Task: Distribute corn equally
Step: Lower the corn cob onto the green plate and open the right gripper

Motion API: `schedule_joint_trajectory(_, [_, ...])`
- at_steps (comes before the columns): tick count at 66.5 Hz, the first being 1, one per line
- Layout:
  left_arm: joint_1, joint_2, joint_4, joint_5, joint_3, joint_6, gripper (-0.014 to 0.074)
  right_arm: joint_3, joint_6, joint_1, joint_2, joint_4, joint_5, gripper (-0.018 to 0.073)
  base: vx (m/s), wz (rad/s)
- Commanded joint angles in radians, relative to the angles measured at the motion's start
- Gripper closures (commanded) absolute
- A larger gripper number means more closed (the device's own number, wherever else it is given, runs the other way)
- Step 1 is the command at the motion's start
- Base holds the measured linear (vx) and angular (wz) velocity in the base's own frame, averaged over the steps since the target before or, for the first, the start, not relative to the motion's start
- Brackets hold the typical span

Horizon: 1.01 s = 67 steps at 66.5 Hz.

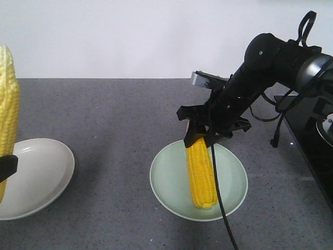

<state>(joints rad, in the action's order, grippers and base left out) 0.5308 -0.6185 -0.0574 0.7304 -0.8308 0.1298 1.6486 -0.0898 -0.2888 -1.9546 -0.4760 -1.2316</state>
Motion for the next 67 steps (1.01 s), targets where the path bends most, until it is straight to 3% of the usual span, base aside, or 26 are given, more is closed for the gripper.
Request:
schedule_joint_trajectory(1, [0.005, -0.003, -0.006, -0.075, -0.022, -0.009, 0.0325, 0.032, 0.005, 0.003, 0.039, -0.024, -0.03, 0.0226, 0.0, 0.0])
schedule_joint_trajectory(23, [0.005, -0.003, -0.006, -0.075, -0.022, -0.009, 0.0325, 0.032, 0.048, 0.003, 0.022, 0.04, -0.021, 0.0038, 0.0, 0.0])
schedule_joint_trajectory(41, [0.005, -0.003, -0.006, -0.075, -0.022, -0.009, 0.0325, 0.03, 0.027, -0.001, 0.098, 0.082, 0.008, 0.0017, 0.0, 0.0])
schedule_joint_trajectory(48, [0.005, -0.003, -0.006, -0.075, -0.022, -0.009, 0.0325, -0.003, 0.036, -0.039, 0.177, 0.192, 0.046, 0.0017, 0.0, 0.0])
schedule_joint_trajectory(59, [0.005, -0.003, -0.006, -0.075, -0.022, -0.009, 0.0325, -0.123, 0.105, -0.183, 0.336, 0.412, 0.178, 0.0017, 0.0, 0.0])
schedule_joint_trajectory(67, [0.005, -0.003, -0.006, -0.075, -0.022, -0.009, 0.0325, -0.226, 0.17, -0.266, 0.456, 0.51, 0.255, 0.0017, 0.0, 0.0])
